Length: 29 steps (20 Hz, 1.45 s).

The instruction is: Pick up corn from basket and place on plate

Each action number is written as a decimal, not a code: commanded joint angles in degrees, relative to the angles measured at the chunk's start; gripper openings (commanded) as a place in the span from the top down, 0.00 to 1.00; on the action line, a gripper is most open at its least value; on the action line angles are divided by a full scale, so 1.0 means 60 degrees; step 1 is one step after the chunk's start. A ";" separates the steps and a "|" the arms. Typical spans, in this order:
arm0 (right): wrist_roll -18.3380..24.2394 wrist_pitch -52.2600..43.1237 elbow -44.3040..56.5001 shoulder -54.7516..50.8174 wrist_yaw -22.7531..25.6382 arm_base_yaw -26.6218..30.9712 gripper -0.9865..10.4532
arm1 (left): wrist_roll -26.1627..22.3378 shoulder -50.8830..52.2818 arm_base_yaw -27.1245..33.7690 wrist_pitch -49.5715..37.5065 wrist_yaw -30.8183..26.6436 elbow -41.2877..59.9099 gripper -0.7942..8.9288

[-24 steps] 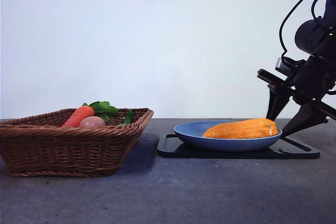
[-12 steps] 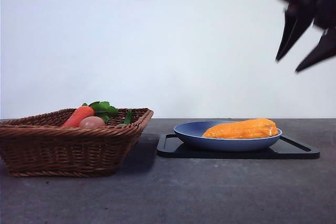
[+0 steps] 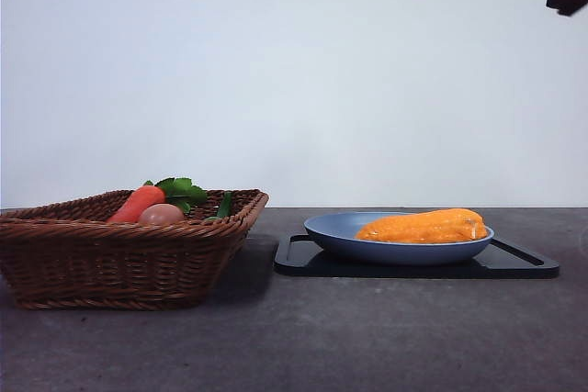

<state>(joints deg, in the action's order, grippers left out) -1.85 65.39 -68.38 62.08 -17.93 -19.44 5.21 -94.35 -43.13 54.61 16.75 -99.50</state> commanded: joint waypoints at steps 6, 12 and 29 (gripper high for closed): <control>0.0135 -0.0776 -0.0160 0.0062 0.0004 -0.0291 0.91 | -0.0193 -0.0073 -0.0055 -0.0073 0.0029 -0.0284 0.91; 0.0138 -0.1639 -0.0160 0.0062 0.0000 -0.0157 0.91 | -0.0193 -0.0073 -0.0055 -0.0076 0.0029 -0.0284 0.91; 0.0138 -0.4120 -0.0160 0.0062 0.0004 -0.0157 0.91 | -0.2685 0.5176 0.4747 -0.2940 -0.2973 0.2120 0.91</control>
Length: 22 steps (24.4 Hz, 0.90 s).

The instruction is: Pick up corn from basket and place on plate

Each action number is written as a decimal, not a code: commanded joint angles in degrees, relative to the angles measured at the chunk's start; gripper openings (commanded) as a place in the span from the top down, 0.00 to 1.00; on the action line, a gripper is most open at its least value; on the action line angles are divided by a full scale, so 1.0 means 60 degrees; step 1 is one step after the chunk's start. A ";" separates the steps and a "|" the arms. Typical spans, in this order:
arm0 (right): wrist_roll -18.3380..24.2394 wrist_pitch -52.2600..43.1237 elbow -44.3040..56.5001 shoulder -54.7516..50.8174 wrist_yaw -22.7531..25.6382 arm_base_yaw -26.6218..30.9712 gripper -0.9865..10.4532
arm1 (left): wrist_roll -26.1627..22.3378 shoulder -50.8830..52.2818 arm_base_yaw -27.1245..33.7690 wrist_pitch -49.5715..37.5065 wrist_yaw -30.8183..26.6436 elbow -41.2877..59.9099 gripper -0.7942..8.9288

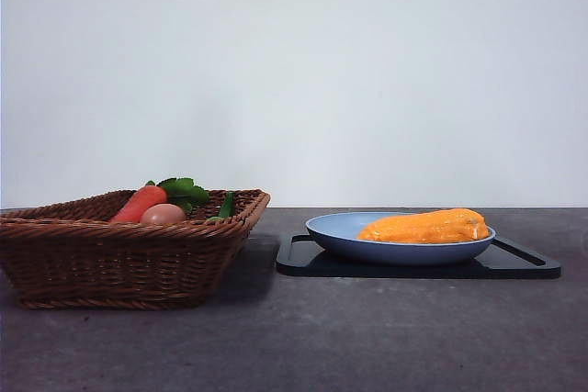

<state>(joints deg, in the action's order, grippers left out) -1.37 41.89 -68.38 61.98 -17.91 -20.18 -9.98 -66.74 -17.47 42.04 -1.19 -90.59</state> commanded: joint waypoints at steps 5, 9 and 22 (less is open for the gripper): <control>0.0058 -0.0823 -0.0160 0.0080 -0.0004 -0.0033 0.91 | -0.0339 0.3541 0.2503 -0.4073 0.0004 0.4535 0.91; 0.0058 -0.1144 -0.0160 0.0080 0.0000 -0.0033 0.91 | -0.0375 0.5446 0.3260 -0.6069 0.0004 0.7705 0.91; 0.0055 -0.1224 -0.0160 0.0080 0.0000 -0.0033 0.91 | 0.0033 0.9125 0.3322 -0.7369 0.0004 1.3726 0.91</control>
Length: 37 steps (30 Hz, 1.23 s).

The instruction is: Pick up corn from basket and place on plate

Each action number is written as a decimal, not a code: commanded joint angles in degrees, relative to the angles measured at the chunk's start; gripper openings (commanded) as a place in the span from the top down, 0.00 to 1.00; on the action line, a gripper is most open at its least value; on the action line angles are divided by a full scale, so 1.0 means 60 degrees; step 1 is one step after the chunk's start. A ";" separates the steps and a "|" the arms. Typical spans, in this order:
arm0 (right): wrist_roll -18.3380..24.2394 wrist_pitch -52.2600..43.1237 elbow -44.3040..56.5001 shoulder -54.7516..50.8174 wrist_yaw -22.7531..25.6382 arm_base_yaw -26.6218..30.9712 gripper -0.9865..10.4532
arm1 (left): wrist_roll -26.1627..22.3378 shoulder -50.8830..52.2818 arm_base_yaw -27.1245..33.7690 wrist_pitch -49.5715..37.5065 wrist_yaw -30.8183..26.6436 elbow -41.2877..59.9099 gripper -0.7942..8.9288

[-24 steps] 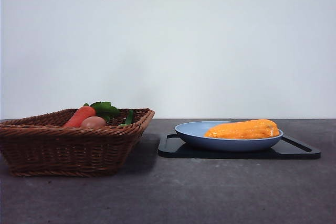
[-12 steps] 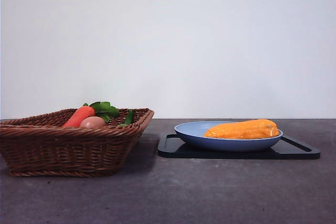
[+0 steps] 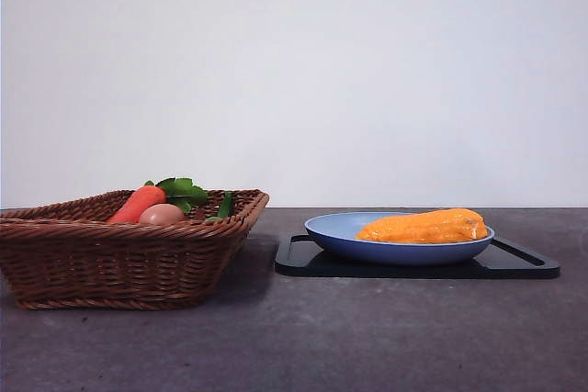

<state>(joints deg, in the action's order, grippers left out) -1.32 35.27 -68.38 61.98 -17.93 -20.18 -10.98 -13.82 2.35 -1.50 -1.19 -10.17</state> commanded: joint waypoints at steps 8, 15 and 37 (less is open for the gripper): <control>0.0047 -0.0127 -0.0160 0.0080 0.0004 -0.0033 0.91 | 0.0317 0.1650 0.0018 0.0597 0.0004 0.1147 0.91; 0.0047 -0.0135 -0.0160 0.0080 0.0004 -0.0033 0.91 | 0.0535 0.2277 0.0018 0.1625 0.0004 0.1282 0.91; 0.0051 -0.0164 -0.0160 0.0080 0.0004 -0.0033 0.91 | 0.1552 0.2273 0.0018 0.2033 0.0015 0.1668 0.91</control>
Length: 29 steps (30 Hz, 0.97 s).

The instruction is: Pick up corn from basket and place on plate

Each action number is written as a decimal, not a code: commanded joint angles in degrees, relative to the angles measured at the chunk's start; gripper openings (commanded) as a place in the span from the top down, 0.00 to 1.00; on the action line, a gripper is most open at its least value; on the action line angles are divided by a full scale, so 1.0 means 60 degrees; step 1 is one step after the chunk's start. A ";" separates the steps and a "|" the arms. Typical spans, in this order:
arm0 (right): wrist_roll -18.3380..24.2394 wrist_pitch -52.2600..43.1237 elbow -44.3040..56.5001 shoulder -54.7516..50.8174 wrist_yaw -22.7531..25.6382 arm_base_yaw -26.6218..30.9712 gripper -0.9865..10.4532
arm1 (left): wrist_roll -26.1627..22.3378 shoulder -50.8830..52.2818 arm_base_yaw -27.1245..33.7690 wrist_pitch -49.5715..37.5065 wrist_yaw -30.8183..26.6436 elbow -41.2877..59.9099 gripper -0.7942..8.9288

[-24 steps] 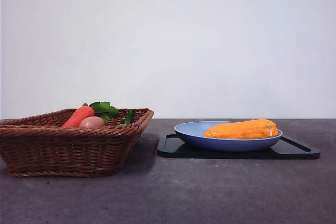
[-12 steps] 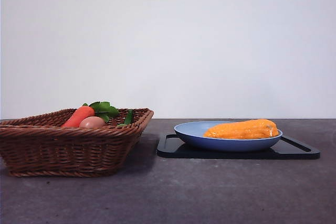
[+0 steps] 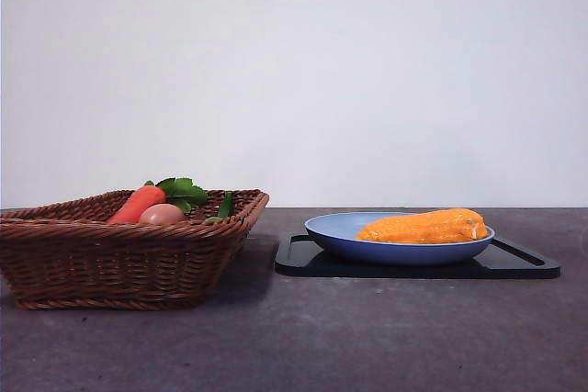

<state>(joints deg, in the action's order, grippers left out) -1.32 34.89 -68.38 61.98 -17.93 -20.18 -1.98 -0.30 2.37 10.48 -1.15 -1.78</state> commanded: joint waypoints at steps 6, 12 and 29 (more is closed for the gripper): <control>0.0051 -0.0102 -0.0160 0.0080 0.0000 -0.0033 0.91 | 0.0051 0.0018 0.0015 0.0036 0.0007 0.0270 0.91; 0.0051 -0.0098 -0.0160 0.0080 0.0004 -0.0033 0.91 | 0.0051 0.0018 0.0015 0.0036 0.0007 0.0270 0.91; 0.0951 -0.1636 0.1122 -0.1632 0.0991 0.1603 0.91 | 0.0051 0.0018 0.0015 0.0036 0.0007 0.0270 0.91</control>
<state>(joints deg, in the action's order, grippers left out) 3.62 26.50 -63.07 52.86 -11.90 -11.07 -1.98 -0.30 2.37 10.48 -1.17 -1.78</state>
